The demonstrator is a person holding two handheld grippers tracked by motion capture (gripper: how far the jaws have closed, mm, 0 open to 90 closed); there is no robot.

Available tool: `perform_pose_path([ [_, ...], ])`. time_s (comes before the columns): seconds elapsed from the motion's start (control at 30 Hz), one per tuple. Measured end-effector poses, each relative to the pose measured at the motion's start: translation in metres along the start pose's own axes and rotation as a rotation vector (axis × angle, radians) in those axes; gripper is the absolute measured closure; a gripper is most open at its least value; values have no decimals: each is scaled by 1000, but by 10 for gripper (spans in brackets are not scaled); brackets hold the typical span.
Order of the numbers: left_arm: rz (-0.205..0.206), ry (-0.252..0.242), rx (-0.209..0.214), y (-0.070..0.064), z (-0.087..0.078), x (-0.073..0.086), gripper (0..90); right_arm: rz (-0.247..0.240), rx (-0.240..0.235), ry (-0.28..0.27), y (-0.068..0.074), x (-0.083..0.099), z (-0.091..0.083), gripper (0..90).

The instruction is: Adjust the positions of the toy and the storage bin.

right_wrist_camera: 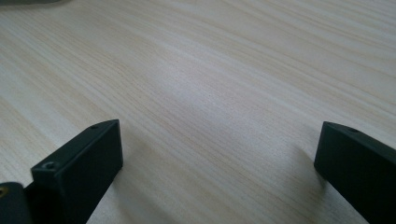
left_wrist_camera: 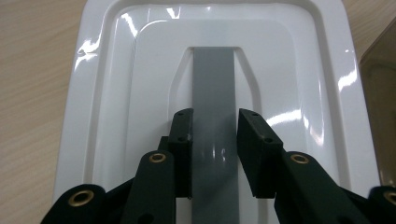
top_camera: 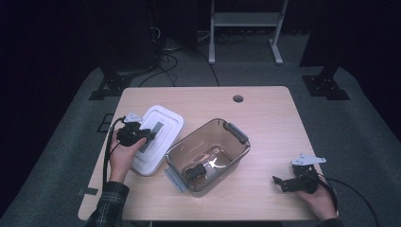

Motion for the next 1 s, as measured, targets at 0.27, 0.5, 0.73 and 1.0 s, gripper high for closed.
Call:
perform_pose_path([
  [0.27,28,-49,12,-11,-14,-21,674,0,0,0,0,0,0,0],
  [0.5,76,-69,9,-23,-32,-43,674,0,0,0,0,0,0,0],
  [0.73,116,-82,21,-36,-46,-61,674,0,0,0,0,0,0,0],
  [1.0,162,-91,55,-62,-52,-77,674,1,1,1,0,0,0,0],
])
Point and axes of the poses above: each handheld gripper's, and its own axes: z roughly forward along the jaws, x roughly out of its underside, y roughly to its left, the point moved 5 cm from there along z, roughly forward along the jaws, and after that the axes turned 15 degrees about x, right-handed, at the moved point
